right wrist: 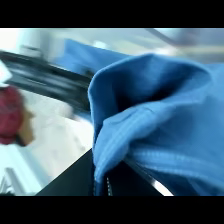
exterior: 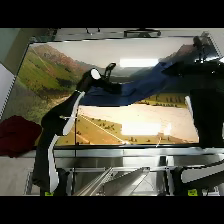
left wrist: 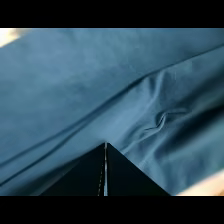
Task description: Fold the shirts.
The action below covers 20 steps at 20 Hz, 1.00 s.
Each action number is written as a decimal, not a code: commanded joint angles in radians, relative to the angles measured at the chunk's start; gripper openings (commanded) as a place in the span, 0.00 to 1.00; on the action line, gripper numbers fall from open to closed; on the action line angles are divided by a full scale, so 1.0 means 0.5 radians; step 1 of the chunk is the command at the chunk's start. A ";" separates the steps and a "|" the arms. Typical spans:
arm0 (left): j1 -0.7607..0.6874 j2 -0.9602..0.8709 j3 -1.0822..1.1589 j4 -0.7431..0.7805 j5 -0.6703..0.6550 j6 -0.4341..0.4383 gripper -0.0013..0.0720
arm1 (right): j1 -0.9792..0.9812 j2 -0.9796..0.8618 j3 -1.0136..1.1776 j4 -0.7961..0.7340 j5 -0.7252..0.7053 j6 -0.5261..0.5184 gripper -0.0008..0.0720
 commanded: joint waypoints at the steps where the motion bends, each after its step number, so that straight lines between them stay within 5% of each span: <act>1: -0.166 -0.119 -0.028 -0.311 0.246 -0.014 0.05 | 0.053 0.067 0.139 0.089 0.150 0.093 0.03; 5: -0.172 -0.148 -0.004 -0.624 0.256 0.022 0.05 | 0.098 0.065 0.139 0.086 0.145 0.113 0.03; 12: 0.399 0.466 0.091 -1.269 -0.492 0.263 0.03 | 0.249 0.063 0.138 0.086 0.056 0.165 0.03; 19: 1.089 1.337 -0.320 -1.501 -0.704 0.469 0.04 | 1.182 -0.266 0.138 0.087 -1.070 0.140 0.04; 20: 1.135 1.415 -0.408 -1.502 -0.747 0.492 0.04 | 1.356 -0.380 0.138 0.087 -1.284 0.140 0.14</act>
